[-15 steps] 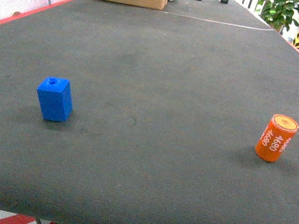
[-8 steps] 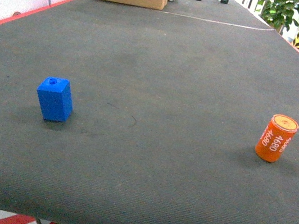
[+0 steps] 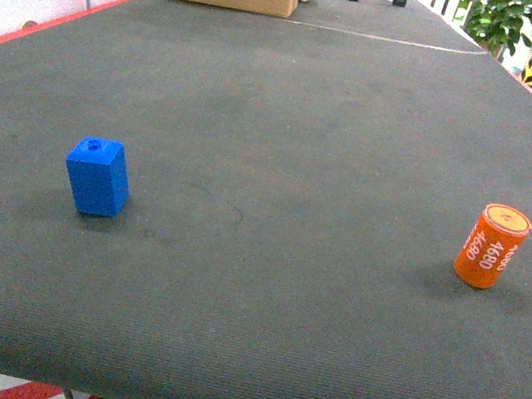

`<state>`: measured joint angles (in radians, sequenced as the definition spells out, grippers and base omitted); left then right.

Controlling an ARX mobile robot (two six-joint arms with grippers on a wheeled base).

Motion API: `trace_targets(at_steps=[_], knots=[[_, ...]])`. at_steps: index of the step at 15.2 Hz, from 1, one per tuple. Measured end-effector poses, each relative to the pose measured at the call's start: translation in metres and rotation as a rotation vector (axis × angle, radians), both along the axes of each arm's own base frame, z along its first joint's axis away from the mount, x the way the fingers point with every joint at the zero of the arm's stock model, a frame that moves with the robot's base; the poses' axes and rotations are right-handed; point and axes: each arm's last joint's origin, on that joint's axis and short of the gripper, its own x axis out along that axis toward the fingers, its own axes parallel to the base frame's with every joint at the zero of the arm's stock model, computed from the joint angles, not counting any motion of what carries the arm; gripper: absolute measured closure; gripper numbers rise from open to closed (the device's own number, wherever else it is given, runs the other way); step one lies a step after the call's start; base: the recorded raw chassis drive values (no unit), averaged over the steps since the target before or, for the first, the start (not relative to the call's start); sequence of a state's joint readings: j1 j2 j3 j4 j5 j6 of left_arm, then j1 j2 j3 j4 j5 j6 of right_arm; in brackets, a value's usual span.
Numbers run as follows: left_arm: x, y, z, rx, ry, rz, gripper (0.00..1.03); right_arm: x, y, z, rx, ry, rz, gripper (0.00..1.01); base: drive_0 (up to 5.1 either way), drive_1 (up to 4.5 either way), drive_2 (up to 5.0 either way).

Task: Sort blue parts and orange caps into right shelf containers

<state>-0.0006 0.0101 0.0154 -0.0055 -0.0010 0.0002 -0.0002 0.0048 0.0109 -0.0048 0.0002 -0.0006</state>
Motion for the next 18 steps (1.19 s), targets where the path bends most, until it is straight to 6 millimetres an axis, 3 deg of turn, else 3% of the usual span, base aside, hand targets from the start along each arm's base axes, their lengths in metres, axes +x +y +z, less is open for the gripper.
trace_targets(at_steps=[4, 5, 7, 10, 13, 16, 18], knots=[[0.0, 0.0, 0.0, 0.0, 0.0, 0.0, 0.05, 0.0, 0.0, -0.001, -0.001, 0.009, -0.001, 0.03, 0.0, 0.0, 0.0], [0.0, 0.0, 0.0, 0.0, 0.0, 0.0, 0.05, 0.002, 0.0, -0.003, -0.041, 0.147, 0.006, 0.03, 0.0, 0.0, 0.0], [0.0, 0.0, 0.0, 0.0, 0.0, 0.0, 0.05, 0.021, -0.002, 0.009, -0.078, 0.215, -0.021, 0.03, 0.0, 0.0, 0.0], [0.0, 0.0, 0.0, 0.0, 0.0, 0.0, 0.05, 0.076, -0.008, 0.027, -0.076, 0.283, 0.005, 0.03, 0.0, 0.0, 0.0], [0.0, 0.0, 0.0, 0.0, 0.0, 0.0, 0.05, 0.161, -0.001, 0.032, -0.061, 0.405, 0.106, 0.03, 0.0, 0.0, 0.0], [0.0, 0.0, 0.0, 0.0, 0.0, 0.0, 0.05, 0.227, 0.005, 0.024, -0.038, 0.468, 0.149, 0.03, 0.0, 0.0, 0.0], [0.0, 0.0, 0.0, 0.0, 0.0, 0.0, 0.05, 0.26, 0.005, 0.014, -0.021, 0.513, 0.16, 0.03, 0.0, 0.0, 0.0]])
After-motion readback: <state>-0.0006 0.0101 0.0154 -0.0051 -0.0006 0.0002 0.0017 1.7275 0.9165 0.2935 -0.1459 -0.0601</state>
